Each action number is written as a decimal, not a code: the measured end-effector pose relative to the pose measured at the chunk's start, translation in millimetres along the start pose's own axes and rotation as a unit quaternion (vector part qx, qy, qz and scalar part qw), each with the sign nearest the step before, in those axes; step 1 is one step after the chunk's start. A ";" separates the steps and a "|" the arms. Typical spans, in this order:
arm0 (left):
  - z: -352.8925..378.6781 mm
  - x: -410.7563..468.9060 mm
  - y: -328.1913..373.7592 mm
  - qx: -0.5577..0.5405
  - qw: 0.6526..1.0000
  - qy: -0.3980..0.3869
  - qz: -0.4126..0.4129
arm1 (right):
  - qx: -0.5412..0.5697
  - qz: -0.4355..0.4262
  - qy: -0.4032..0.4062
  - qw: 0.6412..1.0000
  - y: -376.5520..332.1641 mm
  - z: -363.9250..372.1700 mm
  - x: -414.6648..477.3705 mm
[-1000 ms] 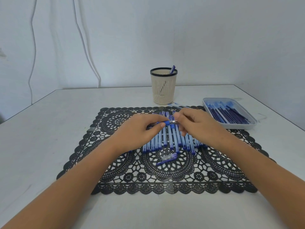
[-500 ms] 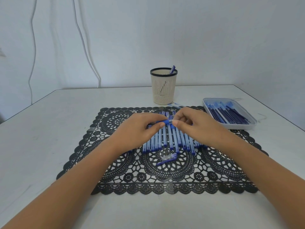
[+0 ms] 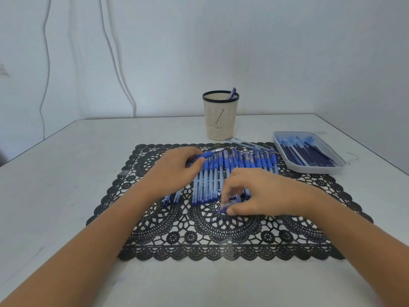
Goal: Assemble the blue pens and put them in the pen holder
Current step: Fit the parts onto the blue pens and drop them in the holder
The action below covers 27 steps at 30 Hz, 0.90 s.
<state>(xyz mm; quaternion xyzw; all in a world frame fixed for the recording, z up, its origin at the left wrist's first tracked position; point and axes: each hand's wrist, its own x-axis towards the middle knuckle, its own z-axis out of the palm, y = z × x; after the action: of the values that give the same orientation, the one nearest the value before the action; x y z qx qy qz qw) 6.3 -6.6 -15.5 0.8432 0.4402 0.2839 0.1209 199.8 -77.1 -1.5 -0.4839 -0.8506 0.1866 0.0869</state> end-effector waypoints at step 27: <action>2.0 -3.5 19.7 -0.025 0.997 -0.054 0.049 | 0.241 0.046 0.271 0.931 20.6 2.6 12.3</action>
<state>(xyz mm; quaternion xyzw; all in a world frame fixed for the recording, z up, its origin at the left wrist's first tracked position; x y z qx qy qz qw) 19.2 -20.8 -9.5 0.8747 0.3835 0.2547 0.1515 208.8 -57.7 -12.6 -0.5192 -0.7006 0.2517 0.4199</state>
